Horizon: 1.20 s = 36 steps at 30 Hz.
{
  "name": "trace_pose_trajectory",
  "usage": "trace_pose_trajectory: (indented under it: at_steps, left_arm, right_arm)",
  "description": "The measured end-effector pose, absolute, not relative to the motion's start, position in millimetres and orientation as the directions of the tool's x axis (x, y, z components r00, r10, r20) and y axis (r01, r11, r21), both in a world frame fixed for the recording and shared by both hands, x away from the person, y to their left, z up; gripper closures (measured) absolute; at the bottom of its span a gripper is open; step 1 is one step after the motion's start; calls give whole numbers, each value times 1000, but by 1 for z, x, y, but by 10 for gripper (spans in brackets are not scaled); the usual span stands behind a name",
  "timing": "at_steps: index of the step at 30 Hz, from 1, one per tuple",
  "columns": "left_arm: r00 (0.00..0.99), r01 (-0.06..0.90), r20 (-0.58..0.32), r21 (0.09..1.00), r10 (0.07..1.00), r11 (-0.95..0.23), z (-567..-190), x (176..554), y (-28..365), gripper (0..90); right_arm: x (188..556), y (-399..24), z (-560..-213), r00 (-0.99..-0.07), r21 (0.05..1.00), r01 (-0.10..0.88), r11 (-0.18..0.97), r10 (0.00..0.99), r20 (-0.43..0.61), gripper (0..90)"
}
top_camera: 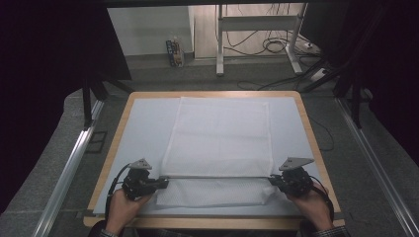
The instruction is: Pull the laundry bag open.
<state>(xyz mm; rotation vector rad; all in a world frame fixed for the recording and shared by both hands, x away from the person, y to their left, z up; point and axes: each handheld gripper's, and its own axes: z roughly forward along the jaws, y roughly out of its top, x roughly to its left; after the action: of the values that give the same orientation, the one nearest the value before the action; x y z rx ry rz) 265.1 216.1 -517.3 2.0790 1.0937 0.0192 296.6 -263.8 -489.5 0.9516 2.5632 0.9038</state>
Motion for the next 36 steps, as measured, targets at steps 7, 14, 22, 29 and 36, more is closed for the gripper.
trace_pose_trajectory:
  at_steps: [7, 14, 22, 29, 36]
  left_arm:
    - [612, 708, -319, 629, 723, -322, -518, 263, 223, 872]
    - [597, 716, -322, 627, 735, -307, -518, 261, 230, 872]
    - [578, 733, -321, 609, 750, -304, -519, 260, 234, 872]
    - [546, 754, -269, 569, 794, -326, -520, 260, 235, 872]
    - [530, 775, -298, 549, 794, -312, -524, 262, 237, 871]
  right_arm:
    - [297, -264, -490, -747, 632, 499, 593, 664, -34, 818]
    - [297, -265, -490, -742, 631, 504, 590, 670, -34, 820]
    - [297, -263, -490, -739, 627, 508, 591, 672, -36, 821]
    - [298, -263, -492, -742, 618, 517, 593, 671, -23, 822]
    - [299, -261, -494, -750, 607, 520, 601, 662, -12, 821]
